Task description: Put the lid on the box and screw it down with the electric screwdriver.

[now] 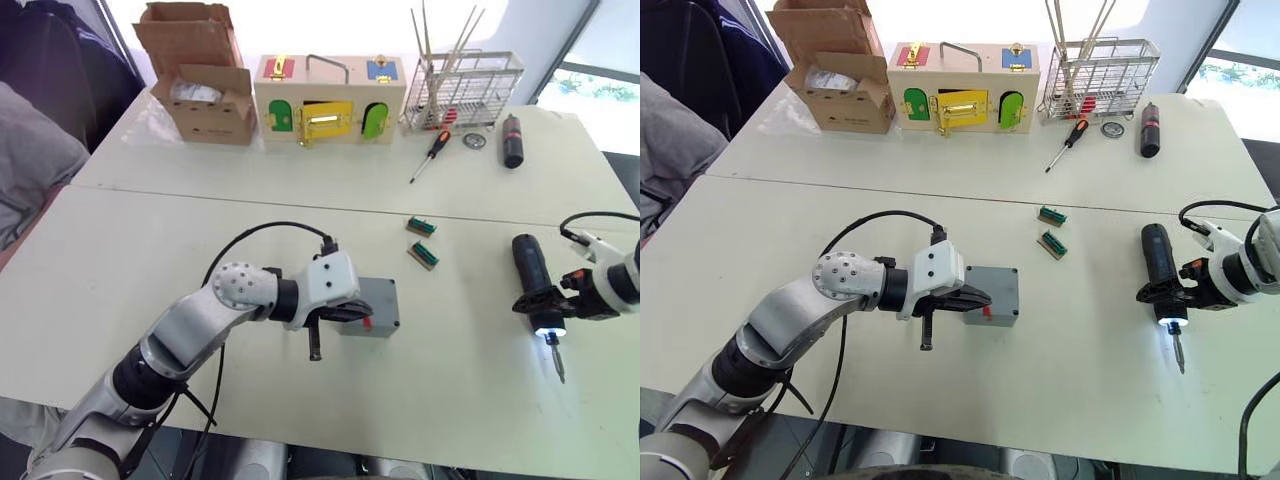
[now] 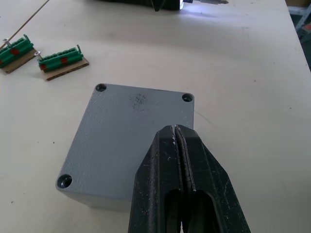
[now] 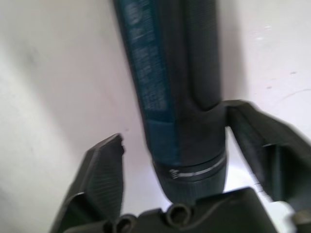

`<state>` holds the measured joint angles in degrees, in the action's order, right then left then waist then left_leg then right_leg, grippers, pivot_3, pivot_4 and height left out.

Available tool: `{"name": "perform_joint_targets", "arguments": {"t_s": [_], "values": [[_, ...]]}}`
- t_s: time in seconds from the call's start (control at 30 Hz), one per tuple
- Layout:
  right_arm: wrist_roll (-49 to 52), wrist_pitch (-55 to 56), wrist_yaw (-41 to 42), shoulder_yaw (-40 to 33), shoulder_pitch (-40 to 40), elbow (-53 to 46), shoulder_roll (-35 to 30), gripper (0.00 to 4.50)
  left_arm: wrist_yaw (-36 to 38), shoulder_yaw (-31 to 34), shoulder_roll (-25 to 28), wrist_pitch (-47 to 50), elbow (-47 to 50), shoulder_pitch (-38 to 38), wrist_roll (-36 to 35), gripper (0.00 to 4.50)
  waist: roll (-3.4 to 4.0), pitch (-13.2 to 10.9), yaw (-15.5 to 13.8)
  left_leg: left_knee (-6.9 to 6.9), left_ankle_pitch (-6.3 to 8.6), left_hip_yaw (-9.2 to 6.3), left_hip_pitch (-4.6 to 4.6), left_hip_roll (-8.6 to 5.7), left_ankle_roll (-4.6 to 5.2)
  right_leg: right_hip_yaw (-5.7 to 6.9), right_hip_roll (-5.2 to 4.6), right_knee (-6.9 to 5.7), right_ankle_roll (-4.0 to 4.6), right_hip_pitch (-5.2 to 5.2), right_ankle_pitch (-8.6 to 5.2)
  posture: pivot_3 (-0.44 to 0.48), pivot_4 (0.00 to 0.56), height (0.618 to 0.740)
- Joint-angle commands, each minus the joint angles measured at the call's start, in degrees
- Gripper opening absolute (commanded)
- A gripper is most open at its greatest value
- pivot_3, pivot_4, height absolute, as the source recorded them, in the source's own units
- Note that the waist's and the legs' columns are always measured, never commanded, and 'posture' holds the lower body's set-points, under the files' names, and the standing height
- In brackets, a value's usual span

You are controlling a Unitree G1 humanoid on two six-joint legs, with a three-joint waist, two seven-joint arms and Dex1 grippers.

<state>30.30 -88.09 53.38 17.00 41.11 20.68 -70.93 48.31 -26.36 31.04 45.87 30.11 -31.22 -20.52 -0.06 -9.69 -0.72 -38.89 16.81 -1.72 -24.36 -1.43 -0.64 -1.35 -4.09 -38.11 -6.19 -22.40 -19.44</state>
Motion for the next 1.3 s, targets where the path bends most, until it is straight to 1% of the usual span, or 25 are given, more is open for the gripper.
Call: {"name": "perform_joint_targets", "arguments": {"t_s": [0.03, 0.1, 0.17, 0.3, 0.37, 0.43, 0.47, 0.5, 0.53, 0.6, 0.67, 0.73, 0.83, 0.9, 0.97, 1.1, 1.23, 1.3], "values": [[-0.6, -0.2, -0.3, -1.1, -2.2, -2.3, -1.0, 4.46, 0.2, 0.0, 0.5, -1.1, 1.9, -0.1, 0.8, 0.0, -0.02, 0.0, 0.0, -0.1, 0.04, 0.0, 0.0, -0.02, 0.06, 0.0, -0.02, 0.01, 0.0, 0.05, 0.0, 0.0, 0.15, 0.74], [-1.6, 1.4, -1.5, -3.0, -2.6, -4.3, -1.2, 4.46, 0.0, 0.5, -0.1, -1.5, 1.4, -0.6, 0.6, 0.0, -0.02, 0.0, 0.0, -0.2, 0.08, 0.02, -0.02, -0.09, 0.14, -0.01, -0.07, 0.01, -0.03, 0.08, 0.02, 0.0, 0.15, 0.74], [-4.0, 7.2, -2.3, -4.7, -1.5, -5.1, -1.9, 4.46, -0.6, 2.2, -0.9, -1.7, 0.5, -1.0, 0.2, 0.0, -0.02, 0.0, 0.0, -0.21, 0.1, 0.03, -0.03, -0.12, 0.16, -0.01, -0.11, 0.01, -0.04, 0.06, 0.02, 0.0, 0.15, 0.74], [-7.1, 15.6, -1.7, -6.6, 6.8, -3.3, -1.3, 4.46, -1.5, 6.9, -1.6, -2.0, -2.3, -1.6, -0.9, 0.0, 0.3, 0.0, 0.5, -0.18, 0.1, 0.22, -0.06, -0.14, 0.17, -0.07, -0.12, -0.08, -0.08, -0.16, 0.03, 0.0, 0.15, 0.74], [-5.1, 14.2, -0.2, -9.1, 12.0, -3.6, 0.4, 4.46, -1.7, 9.4, -1.8, -1.2, -3.9, -2.3, -1.7, 0.0, 0.3, 0.0, 0.8, -0.14, 0.1, 0.21, -0.05, -0.06, 0.16, -0.07, -0.03, -0.11, -0.08, -0.22, 0.03, 0.0, 0.15, 0.74], [-2.8, 12.9, 1.1, -11.5, 14.2, -5.5, 1.7, 4.46, -1.4, 11.0, -1.5, -0.5, -4.6, -2.8, -2.4, 0.0, 0.29, 0.0, 1.0, -0.06, 0.1, 0.17, -0.05, -0.01, 0.16, -0.05, 0.01, -0.11, -0.08, -0.24, 0.03, 0.0, 0.15, 0.74], [0.7, 12.0, 2.8, -14.7, 12.3, -9.9, 2.7, 4.46, -0.8, 12.4, -0.8, 0.5, -4.7, -3.0, -3.7, 0.0, 0.26, 0.0, 1.1, -0.04, 0.1, 0.14, -0.05, 0.02, 0.16, -0.03, 0.03, -0.11, -0.08, -0.23, 0.03, 0.0, 0.15, 0.74], [5.3, 12.8, 5.2, -18.7, 6.6, -18.3, 3.9, 4.46, 0.3, 13.3, 0.7, 1.7, -4.4, -2.8, -4.6, 0.0, 0.2, 0.0, 1.1, -0.03, 0.1, 0.11, -0.06, 0.03, 0.16, -0.02, 0.03, -0.1, -0.08, -0.22, 0.03, 0.0, 0.15, 0.74], [8.6, 13.2, 6.8, -21.8, 2.2, -24.6, 4.8, 4.46, 1.2, 13.9, 2.0, 2.5, -4.3, -2.6, -5.3, 0.0, 0.12, 0.0, 1.1, -0.02, 0.1, 0.07, -0.08, 0.04, 0.16, -0.01, 0.03, -0.11, -0.08, -0.22, 0.03, 0.0, 0.15, 0.74], [11.2, 17.9, 8.1, -26.4, -9.4, -36.2, 7.1, 4.46, 3.1, 12.2, 6.1, 2.5, -3.6, -1.1, -4.1, 0.0, 0.08, 0.0, 1.0, -0.08, 0.11, -0.09, -0.09, 0.15, 0.19, 0.09, 0.19, -0.16, -0.08, -0.05, 0.03, 0.0, 0.15, 0.74], [11.6, 20.8, 6.7, -27.9, -17.5, -43.0, 9.7, 4.46, 3.1, 10.0, 8.6, 1.2, -3.4, 0.7, -1.7, 0.0, 0.12, 0.0, 0.7, -0.12, 0.11, -0.1, -0.1, 0.11, 0.19, 0.06, 0.23, -0.22, -0.09, -0.04, 0.03, 0.0, 0.15, 0.74], [11.2, 23.0, 6.0, -26.7, -22.9, -47.1, 10.8, 4.46, 2.8, 8.8, 9.2, 0.9, -3.2, 2.6, -1.1, 0.0, 0.15, 0.0, 0.3, -0.23, 0.11, 0.0, -0.1, 0.03, 0.19, 0.0, 0.18, -0.25, -0.12, -0.04, 0.05, 0.0, 0.15, 0.74], [11.0, 24.9, 5.4, -25.2, -26.6, -49.8, 11.1, 4.46, 3.2, 8.1, 9.5, 0.7, -2.8, 4.3, -0.9, 0.0, 0.13, 0.0, 0.1, -0.37, 0.11, 0.06, -0.05, -0.1, 0.19, -0.03, -0.04, -0.19, -0.17, 0.02, 0.08, 0.0, 0.15, 0.74], [9.3, 27.9, 4.9, -22.0, -29.7, -52.6, 11.6, 4.46, 3.0, 6.7, 8.8, 0.3, -3.0, 5.2, -0.5, 0.0, 0.11, 0.0, 0.1, -0.38, 0.11, 0.06, -0.04, -0.11, 0.19, -0.03, -0.04, -0.09, -0.2, 0.07, 0.1, 0.0, 0.15, 0.74], [8.0, 30.0, 3.9, -18.7, -31.7, -54.4, 12.8, 4.46, 2.4, 4.8, 7.0, 0.1, -3.6, 5.4, -0.2, 0.0, 0.1, 0.0, 0.0, -0.34, 0.11, 0.02, -0.03, -0.11, 0.2, -0.02, -0.06, -0.1, -0.2, 0.06, 0.1, 0.0, 0.15, 0.74], [8.4, 30.1, 2.1, -16.4, -32.2, -55.7, 14.5, 4.46, 2.4, 3.1, 5.1, -1.2, -5.7, 5.1, 1.2, 0.0, 0.1, 0.0, 0.2, -0.3, 0.11, 0.02, -0.05, -0.11, 0.2, -0.02, -0.05, -0.12, -0.2, 0.0, 0.1, 0.0, 0.15, 0.74], [8.9, 29.6, 0.3, -15.3, -32.5, -56.8, 15.5, 4.46, 2.1, 3.4, 1.3, -2.7, -9.7, 3.8, 1.2, 0.0, 0.09, 0.0, 0.1, -0.33, 0.09, 0.02, 0.03, -0.09, 0.16, 0.0, -0.02, -0.16, -0.2, 0.05, 0.1, 0.0, 0.15, 0.74], [10.4, 28.5, -0.8, -15.6, -32.4, -57.7, 16.7, 4.46, 2.8, 2.0, 0.5, -5.2, -12.2, 2.4, 3.2, 0.0, 0.09, 0.0, 0.1, -0.33, 0.09, 0.02, 0.03, -0.09, 0.17, 0.0, -0.02, -0.18, -0.2, 0.04, 0.1, 0.0, 0.15, 0.74]]}}
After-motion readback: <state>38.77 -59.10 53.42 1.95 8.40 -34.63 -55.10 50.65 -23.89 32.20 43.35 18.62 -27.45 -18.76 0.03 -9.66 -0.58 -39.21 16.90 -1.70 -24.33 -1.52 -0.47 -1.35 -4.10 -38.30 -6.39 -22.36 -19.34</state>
